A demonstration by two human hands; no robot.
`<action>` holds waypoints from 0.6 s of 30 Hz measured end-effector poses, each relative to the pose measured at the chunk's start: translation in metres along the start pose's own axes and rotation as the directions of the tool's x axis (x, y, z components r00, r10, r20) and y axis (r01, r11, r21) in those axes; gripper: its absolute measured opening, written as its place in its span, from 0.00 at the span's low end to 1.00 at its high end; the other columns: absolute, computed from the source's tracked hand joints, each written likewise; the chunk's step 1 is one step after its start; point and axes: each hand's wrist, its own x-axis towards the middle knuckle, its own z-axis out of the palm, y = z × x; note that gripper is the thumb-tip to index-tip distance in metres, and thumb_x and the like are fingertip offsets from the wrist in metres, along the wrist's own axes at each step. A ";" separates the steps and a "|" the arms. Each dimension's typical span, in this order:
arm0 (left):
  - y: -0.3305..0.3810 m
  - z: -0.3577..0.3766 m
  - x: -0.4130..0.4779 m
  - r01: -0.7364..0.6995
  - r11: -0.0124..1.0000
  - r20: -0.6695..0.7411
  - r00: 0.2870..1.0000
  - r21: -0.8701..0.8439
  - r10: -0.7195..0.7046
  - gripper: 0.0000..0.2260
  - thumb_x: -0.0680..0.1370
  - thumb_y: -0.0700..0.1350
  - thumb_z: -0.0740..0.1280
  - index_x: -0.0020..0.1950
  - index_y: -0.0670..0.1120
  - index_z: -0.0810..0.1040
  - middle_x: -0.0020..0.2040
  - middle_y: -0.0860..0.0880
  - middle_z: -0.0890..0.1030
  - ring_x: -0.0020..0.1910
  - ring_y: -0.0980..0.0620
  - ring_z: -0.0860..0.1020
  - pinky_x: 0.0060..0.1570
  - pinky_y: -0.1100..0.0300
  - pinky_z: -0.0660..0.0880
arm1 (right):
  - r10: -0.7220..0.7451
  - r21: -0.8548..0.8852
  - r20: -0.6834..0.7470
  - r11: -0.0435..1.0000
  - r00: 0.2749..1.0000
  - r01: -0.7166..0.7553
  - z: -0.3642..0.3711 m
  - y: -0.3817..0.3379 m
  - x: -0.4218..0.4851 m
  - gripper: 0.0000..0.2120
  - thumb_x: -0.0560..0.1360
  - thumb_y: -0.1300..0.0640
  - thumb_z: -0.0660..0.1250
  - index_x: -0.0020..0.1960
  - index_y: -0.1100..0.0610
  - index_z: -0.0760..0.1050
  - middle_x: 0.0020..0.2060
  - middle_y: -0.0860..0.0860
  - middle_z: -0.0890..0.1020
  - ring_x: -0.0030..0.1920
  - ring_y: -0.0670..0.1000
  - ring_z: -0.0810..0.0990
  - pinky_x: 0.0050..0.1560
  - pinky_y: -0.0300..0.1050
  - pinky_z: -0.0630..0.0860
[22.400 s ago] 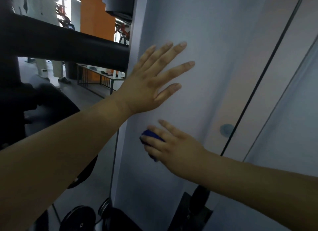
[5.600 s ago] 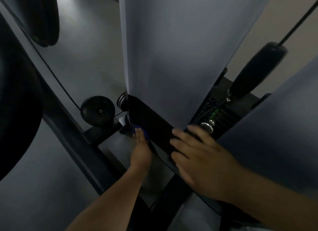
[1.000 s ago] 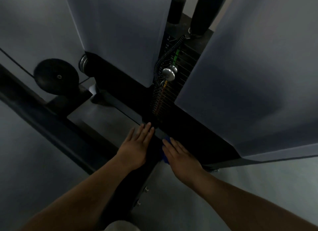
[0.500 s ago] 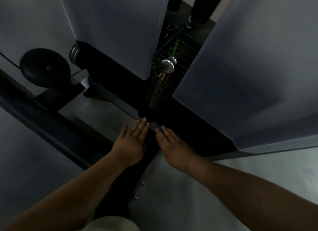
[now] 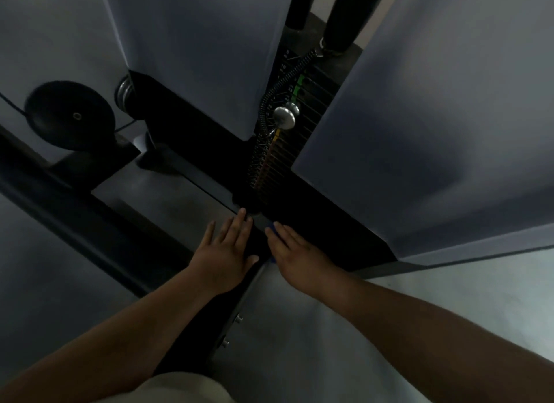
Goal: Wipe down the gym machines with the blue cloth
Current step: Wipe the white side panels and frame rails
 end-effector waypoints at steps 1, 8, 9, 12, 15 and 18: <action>-0.003 -0.001 -0.001 0.000 1.000 0.007 1.000 -0.007 0.000 0.39 0.86 0.69 0.45 0.87 0.52 0.30 0.87 0.51 0.30 0.88 0.48 0.42 0.85 0.38 0.40 | -0.011 -0.071 0.007 0.997 1.000 0.011 0.000 0.003 -0.005 0.28 0.81 0.59 0.54 0.78 0.66 0.73 0.80 0.61 0.72 0.80 0.63 0.70 0.82 0.57 0.66; -0.017 0.006 -0.009 -0.028 1.000 -0.046 0.999 0.000 0.028 0.37 0.83 0.70 0.37 0.89 0.55 0.35 0.88 0.54 0.34 0.89 0.45 0.42 0.85 0.35 0.39 | -0.240 -0.368 0.117 0.891 0.964 0.267 0.023 0.047 -0.099 0.21 0.85 0.59 0.62 0.72 0.70 0.76 0.77 0.69 0.72 0.80 0.70 0.67 0.78 0.66 0.68; -0.014 0.007 -0.009 -0.026 1.000 -0.057 0.998 -0.002 0.026 0.38 0.83 0.70 0.38 0.89 0.54 0.37 0.89 0.53 0.36 0.89 0.46 0.42 0.85 0.35 0.39 | -0.280 -0.399 0.125 0.864 0.952 0.307 0.025 0.050 -0.097 0.19 0.85 0.58 0.63 0.69 0.70 0.79 0.75 0.69 0.74 0.78 0.70 0.69 0.78 0.67 0.68; -0.011 0.009 -0.010 -0.040 0.999 -0.055 0.998 0.019 0.041 0.38 0.84 0.69 0.42 0.90 0.51 0.43 0.90 0.51 0.41 0.89 0.46 0.46 0.85 0.35 0.41 | -0.280 -0.421 0.112 0.856 0.953 0.301 0.015 0.042 -0.082 0.16 0.82 0.60 0.65 0.62 0.65 0.85 0.69 0.67 0.80 0.69 0.68 0.79 0.75 0.63 0.73; -0.014 0.013 -0.013 -0.051 0.998 -0.059 0.997 0.034 0.053 0.39 0.84 0.69 0.44 0.91 0.49 0.48 0.90 0.51 0.44 0.89 0.45 0.49 0.85 0.34 0.42 | -0.243 -0.428 0.073 0.869 0.967 0.250 0.013 0.036 -0.081 0.17 0.77 0.59 0.67 0.61 0.64 0.87 0.67 0.64 0.83 0.66 0.65 0.82 0.75 0.60 0.74; -0.015 0.014 -0.010 -0.045 0.999 -0.023 0.999 0.017 0.046 0.39 0.83 0.69 0.41 0.91 0.50 0.46 0.90 0.52 0.40 0.89 0.47 0.46 0.84 0.35 0.40 | -0.234 -0.296 0.074 0.923 0.969 0.245 -0.002 0.043 -0.098 0.18 0.71 0.53 0.80 0.57 0.61 0.89 0.64 0.62 0.85 0.64 0.63 0.85 0.70 0.58 0.79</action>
